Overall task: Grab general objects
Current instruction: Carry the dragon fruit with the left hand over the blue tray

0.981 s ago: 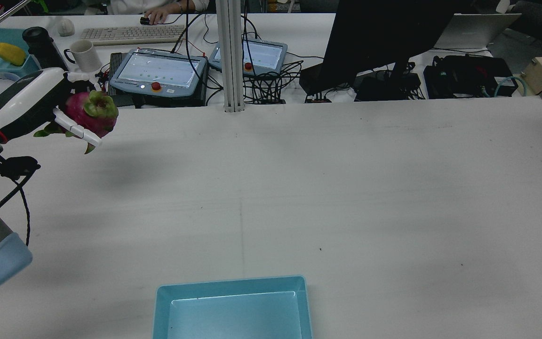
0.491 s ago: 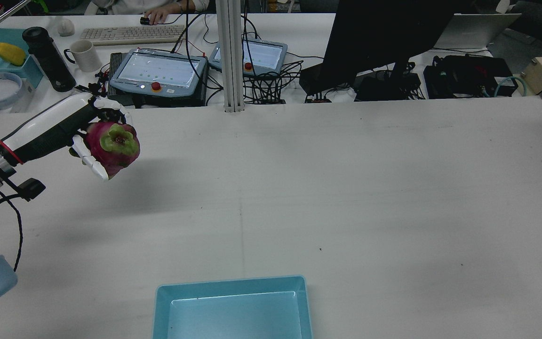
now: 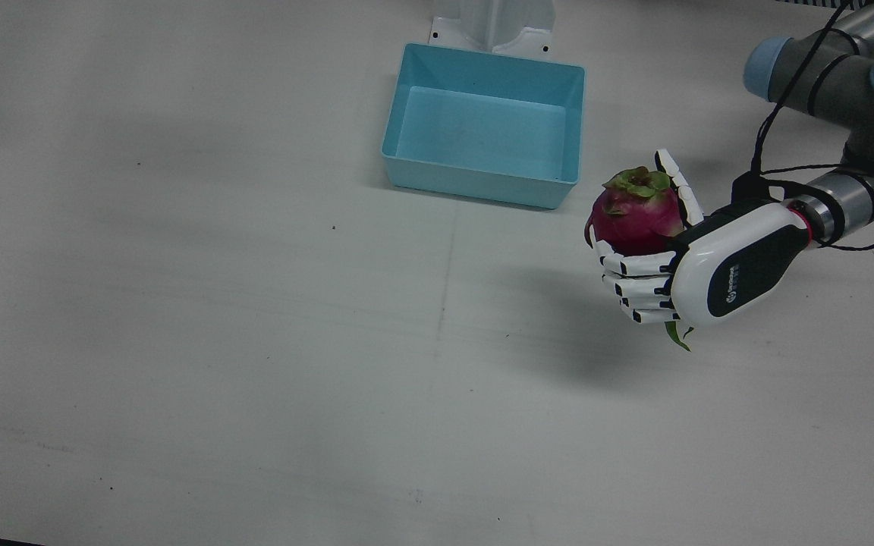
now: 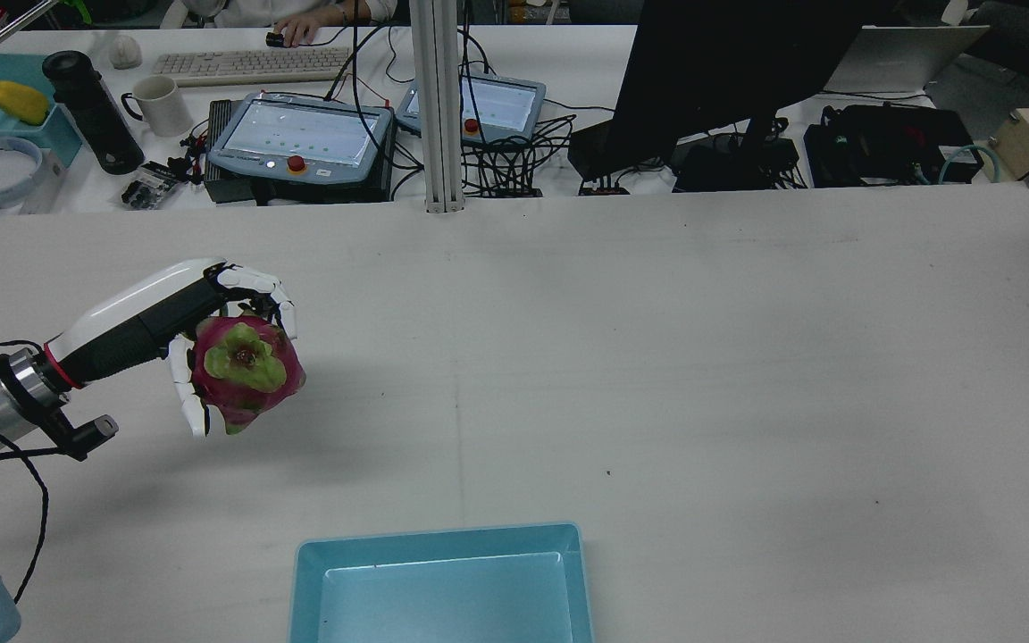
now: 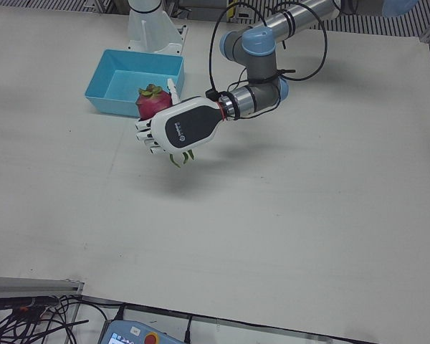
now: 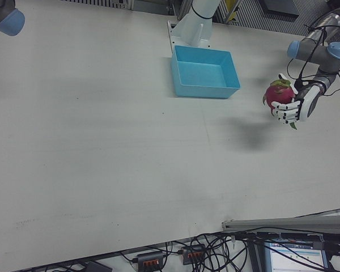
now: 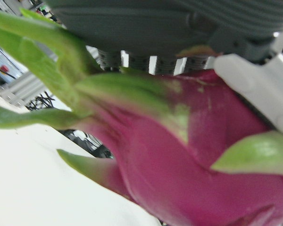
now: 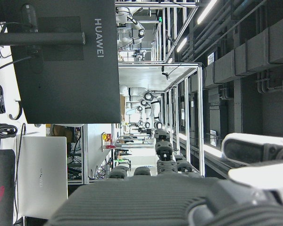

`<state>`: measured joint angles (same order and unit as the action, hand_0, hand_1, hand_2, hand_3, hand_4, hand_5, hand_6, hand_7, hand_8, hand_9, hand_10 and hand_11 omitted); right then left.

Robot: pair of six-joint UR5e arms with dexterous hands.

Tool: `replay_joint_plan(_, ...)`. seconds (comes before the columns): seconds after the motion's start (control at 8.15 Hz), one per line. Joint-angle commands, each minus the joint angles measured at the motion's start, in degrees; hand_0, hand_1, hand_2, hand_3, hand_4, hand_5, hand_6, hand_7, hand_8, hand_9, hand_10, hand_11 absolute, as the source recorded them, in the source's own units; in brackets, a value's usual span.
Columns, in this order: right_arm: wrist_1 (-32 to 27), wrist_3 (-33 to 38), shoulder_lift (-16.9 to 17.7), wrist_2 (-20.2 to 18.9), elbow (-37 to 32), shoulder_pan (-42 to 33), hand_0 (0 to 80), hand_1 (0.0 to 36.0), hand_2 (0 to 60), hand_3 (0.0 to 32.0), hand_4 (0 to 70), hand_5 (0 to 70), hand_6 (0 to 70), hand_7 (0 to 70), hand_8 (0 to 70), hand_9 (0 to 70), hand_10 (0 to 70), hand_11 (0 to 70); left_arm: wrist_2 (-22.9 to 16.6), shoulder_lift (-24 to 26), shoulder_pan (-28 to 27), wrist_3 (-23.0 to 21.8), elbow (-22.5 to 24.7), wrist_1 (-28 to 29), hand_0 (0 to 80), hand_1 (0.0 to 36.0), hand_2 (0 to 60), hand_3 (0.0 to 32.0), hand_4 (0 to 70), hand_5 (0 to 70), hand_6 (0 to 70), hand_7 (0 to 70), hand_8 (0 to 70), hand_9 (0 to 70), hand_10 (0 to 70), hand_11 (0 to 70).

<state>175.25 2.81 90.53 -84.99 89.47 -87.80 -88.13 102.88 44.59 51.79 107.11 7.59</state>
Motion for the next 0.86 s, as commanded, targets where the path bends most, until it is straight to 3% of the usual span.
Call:
replay_joint_plan(0.0,0.0,0.1,0.0,0.0,0.0,0.0,0.0,0.0,0.0,0.0,0.0,0.0,0.0,0.0,0.0,0.0,0.0,0.0,0.7,-0.5,-8.2,-2.0,6.1,2.8,49.8,21.1,60.0,0.0,41.2,70.0,70.0,70.0,61.3,70.0,70.0,70.0)
replay_joint_plan(0.49,0.0,0.0,0.0,0.0,0.0,0.0,0.0,0.0,0.0,0.0,0.0,0.0,0.0,0.0,0.0,0.0,0.0,0.0,0.9,-0.5,-11.4,-1.6,5.9,7.8,50.0,20.7,60.0,0.0,42.2,70.0,70.0,70.0,63.2,70.0,70.0,70.0)
replay_joint_plan(0.74,0.0,0.0,0.0,0.0,0.0,0.0,0.0,0.0,0.0,0.0,0.0,0.0,0.0,0.0,0.0,0.0,0.0,0.0,1.8,-0.8,-15.8,-0.8,6.0,8.9,50.6,21.6,60.0,0.0,43.1,70.0,70.0,70.0,63.4,70.0,70.0,70.0)
